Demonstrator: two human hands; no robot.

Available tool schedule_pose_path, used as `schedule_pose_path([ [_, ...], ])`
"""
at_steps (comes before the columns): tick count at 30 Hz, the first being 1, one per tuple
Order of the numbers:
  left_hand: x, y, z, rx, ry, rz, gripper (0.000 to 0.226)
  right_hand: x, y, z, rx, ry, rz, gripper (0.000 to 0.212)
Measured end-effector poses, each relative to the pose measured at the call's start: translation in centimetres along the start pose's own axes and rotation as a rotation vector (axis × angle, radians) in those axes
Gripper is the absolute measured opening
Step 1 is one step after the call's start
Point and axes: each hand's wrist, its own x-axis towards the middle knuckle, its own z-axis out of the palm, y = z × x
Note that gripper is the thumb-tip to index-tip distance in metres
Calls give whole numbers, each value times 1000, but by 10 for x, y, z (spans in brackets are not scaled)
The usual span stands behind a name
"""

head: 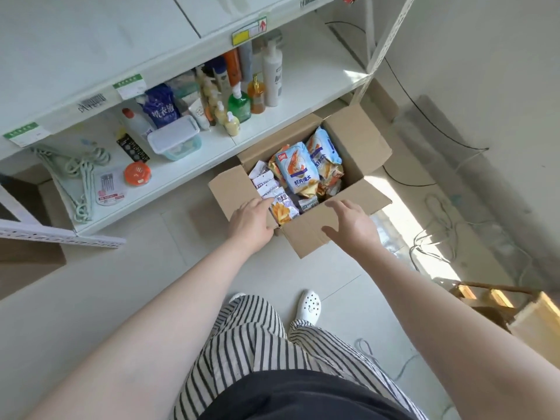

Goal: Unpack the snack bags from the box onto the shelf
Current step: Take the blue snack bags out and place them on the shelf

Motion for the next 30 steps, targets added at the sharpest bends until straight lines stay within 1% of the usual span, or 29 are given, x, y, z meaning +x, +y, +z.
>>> schedule_pose_path([
  [4,31,12,1,-92,-24,-84,64,37,25,-21,29,1,39,61],
  [7,68,13,-4,-141,-27,-148,64,71,38,-34,12,-5,34,60],
  [13,154,14,-3,-76,-49,-168,65,149,65,-46,9,-5,50,53],
  [16,194,19,11,-63,-74,-164,64,195,81,-41,33,-28,61,56],
  [19,237,20,42,-92,-105,-172,65,246,100,-24,44,-62,69,56],
  [22,280,10,88,-117,-123,-203,65,305,122,6,42,-110,73,58],
  [25,318,-5,138,-165,-140,-262,66,361,145,41,40,-151,104,61],
  [30,371,-28,217,-286,-144,-379,72,435,179,110,73,-141,125,62],
])
